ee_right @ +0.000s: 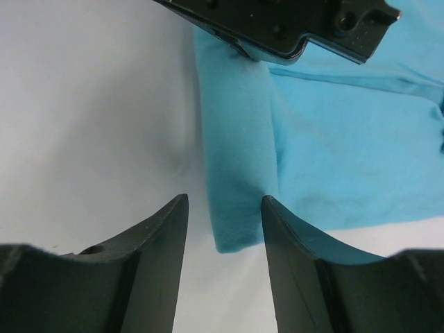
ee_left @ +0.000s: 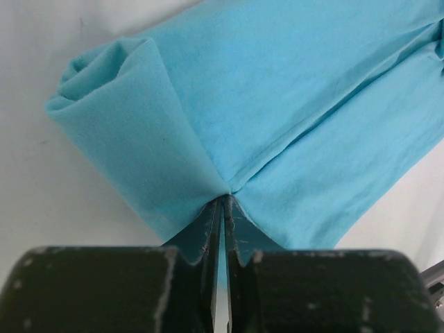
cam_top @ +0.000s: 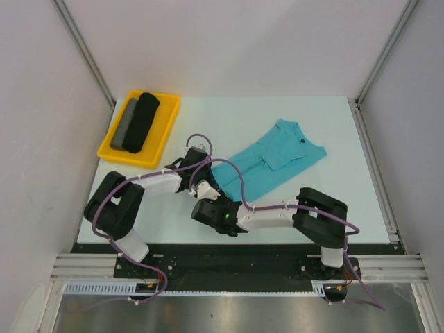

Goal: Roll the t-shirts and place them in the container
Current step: Roll the T-shirt to the center of the board.

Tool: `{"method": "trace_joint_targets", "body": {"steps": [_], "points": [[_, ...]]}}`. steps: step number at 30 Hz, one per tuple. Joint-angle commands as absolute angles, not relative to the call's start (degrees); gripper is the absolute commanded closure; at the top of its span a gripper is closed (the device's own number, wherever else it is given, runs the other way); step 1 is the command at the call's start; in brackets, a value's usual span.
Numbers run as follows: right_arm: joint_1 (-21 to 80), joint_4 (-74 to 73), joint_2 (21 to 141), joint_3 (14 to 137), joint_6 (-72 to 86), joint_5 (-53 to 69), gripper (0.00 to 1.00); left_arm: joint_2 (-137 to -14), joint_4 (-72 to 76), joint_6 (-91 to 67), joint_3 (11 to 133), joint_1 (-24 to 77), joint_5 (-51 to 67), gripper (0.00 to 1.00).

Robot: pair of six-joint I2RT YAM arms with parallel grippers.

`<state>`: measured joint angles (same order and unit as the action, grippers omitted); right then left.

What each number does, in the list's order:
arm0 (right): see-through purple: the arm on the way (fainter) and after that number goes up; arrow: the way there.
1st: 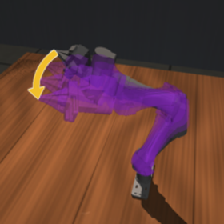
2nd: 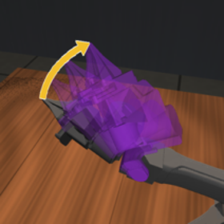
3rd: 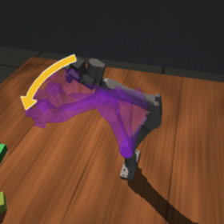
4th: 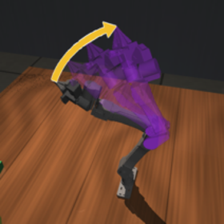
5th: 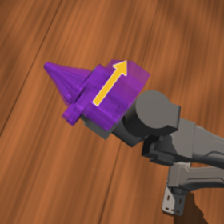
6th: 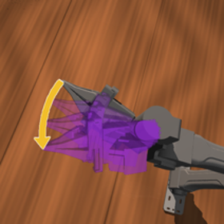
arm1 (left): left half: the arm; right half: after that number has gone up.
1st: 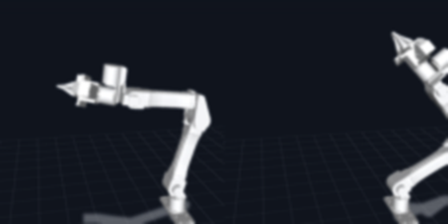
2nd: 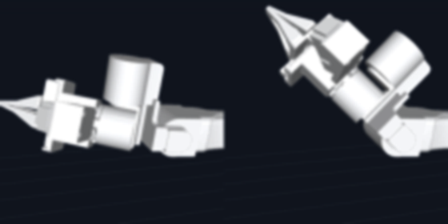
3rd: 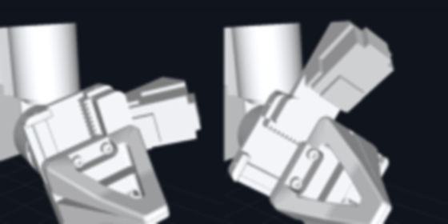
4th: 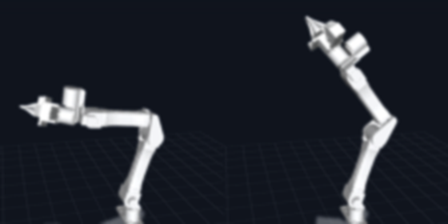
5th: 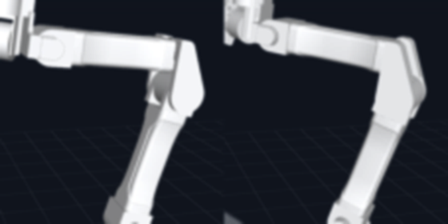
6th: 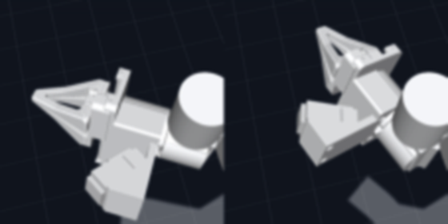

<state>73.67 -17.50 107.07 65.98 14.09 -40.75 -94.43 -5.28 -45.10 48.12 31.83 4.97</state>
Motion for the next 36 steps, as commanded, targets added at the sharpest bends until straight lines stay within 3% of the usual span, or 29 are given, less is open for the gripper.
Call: {"method": "trace_joint_targets", "body": {"steps": [1,8,21,30,36], "points": [[76.81,-20.83,108.81,69.78,11.96,-47.45,0.46,-94.22,-5.54,-45.53,50.45,32.26,4.75,0.91],[77.08,-21.53,112.14,71.10,11.07,-47.99,0.40,-94.22,-5.62,-45.35,50.54,32.26,4.83,0.91],[76.03,-23.47,114.70,72.07,12.21,-50.63,0.43,-94.22,-5.54,-45.18,50.54,32.26,5.01,0.90],[74.62,-25.66,112.42,72.07,17.39,-44.75,0.85,-94.04,-5.27,-45.00,50.89,32.26,5.27,0.87],[70.23,-22.87,107.67,69.79,21.26,-32.63,0.90,-92.03,-7.12,-43.42,54.49,31.03,5.27,0.68]]}}
